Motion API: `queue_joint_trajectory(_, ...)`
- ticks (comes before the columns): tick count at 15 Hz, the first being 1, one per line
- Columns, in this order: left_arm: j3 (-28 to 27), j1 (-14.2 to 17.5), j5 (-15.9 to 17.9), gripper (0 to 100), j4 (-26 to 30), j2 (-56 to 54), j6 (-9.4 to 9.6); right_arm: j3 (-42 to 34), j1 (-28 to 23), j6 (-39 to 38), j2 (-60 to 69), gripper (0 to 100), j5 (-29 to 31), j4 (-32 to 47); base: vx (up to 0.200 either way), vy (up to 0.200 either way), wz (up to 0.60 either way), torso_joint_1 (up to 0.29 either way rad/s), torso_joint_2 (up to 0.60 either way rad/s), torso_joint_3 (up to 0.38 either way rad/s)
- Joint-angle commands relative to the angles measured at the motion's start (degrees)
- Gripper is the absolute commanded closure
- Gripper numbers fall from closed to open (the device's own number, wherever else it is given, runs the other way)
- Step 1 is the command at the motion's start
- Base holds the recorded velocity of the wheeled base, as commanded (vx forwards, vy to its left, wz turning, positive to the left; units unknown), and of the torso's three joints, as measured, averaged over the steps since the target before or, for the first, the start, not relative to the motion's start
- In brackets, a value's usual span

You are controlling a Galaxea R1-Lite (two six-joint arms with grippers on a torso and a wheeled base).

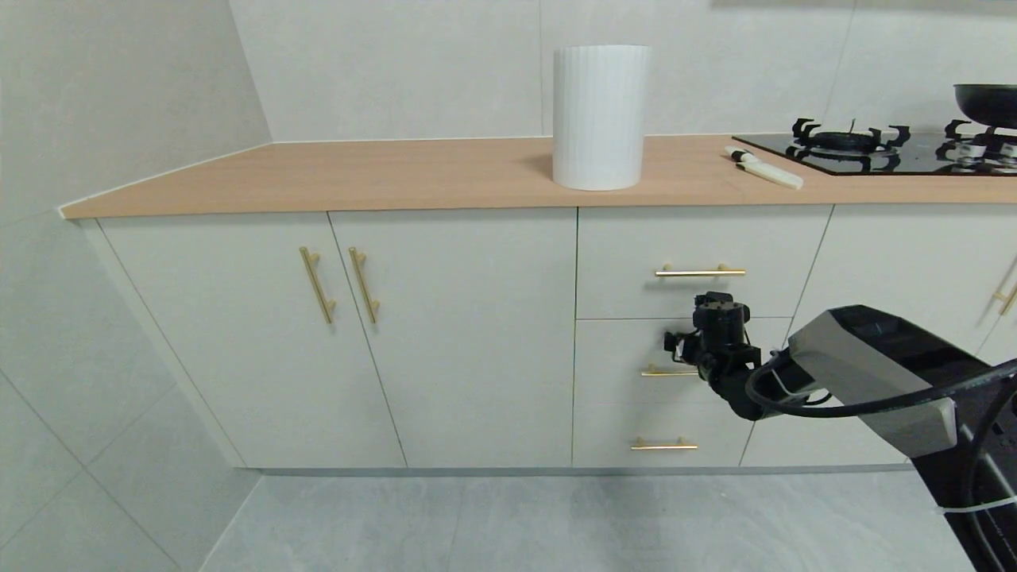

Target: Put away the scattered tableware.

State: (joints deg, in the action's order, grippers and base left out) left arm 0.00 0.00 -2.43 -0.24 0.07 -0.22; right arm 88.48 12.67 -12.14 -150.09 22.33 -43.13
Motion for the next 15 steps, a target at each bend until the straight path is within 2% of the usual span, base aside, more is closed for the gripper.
queue_joint_trajectory(1, 0.0, 0.0, 0.0, 0, 0.0, 0.0, -0.04, 0.2, -0.2, -0.1, -0.6, 0, 0.3, -0.3, 0.0, 0.0, 0.0, 0.0, 0.0, 0.0)
queue_joint_trajectory(3, 0.0, 0.0, 0.0, 0, 0.0, 0.0, -0.04, -0.9, -0.2, -0.1, 0.2, 0, 0.8, -0.2, 0.0, 0.0, 0.0, 0.0, 0.0, 0.0)
queue_joint_trajectory(5, 0.0, 0.0, 0.0, 0, 0.0, 0.0, -0.04, -6.7, 0.0, -0.1, 4.1, 0, 0.8, -0.2, 0.0, 0.0, 0.0, 0.0, 0.0, 0.0)
queue_joint_trajectory(9, 0.0, 0.0, 0.0, 0, 0.0, 0.0, -0.04, -25.9, 0.3, 0.0, 19.1, 0, 0.0, -0.3, 0.0, 0.0, 0.0, 0.0, 0.0, 0.0)
queue_joint_trajectory(10, 0.0, 0.0, 0.0, 0, 0.0, 0.0, -0.04, -33.8, 0.3, -0.3, 27.2, 0, -0.1, -0.3, 0.0, 0.0, 0.0, 0.0, 0.0, 0.0)
queue_joint_trajectory(12, 0.0, 0.0, 0.0, 0, 0.0, 0.0, -0.04, -42.2, 1.0, -0.3, 36.1, 0, 0.0, -0.3, 0.0, 0.0, 0.0, 0.0, 0.0, 0.0)
queue_joint_trajectory(13, 0.0, 0.0, 0.0, 0, 0.0, 0.0, 0.04, -49.7, 1.7, -0.3, 45.6, 0, 0.2, -0.3, 0.0, 0.0, 0.0, 0.0, 0.0, 0.0)
queue_joint_trajectory(14, 0.0, 0.0, 0.0, 0, 0.0, 0.0, -0.04, -54.3, 2.0, -0.1, 51.9, 0, 0.2, -0.3, 0.0, 0.0, 0.0, 0.0, 0.0, 0.0)
queue_joint_trajectory(15, 0.0, 0.0, 0.0, 0, 0.0, 0.0, -0.04, -54.3, 2.0, -0.1, 51.9, 0, 0.2, -0.3, 0.0, 0.0, 0.0, 0.0, 0.0, 0.0)
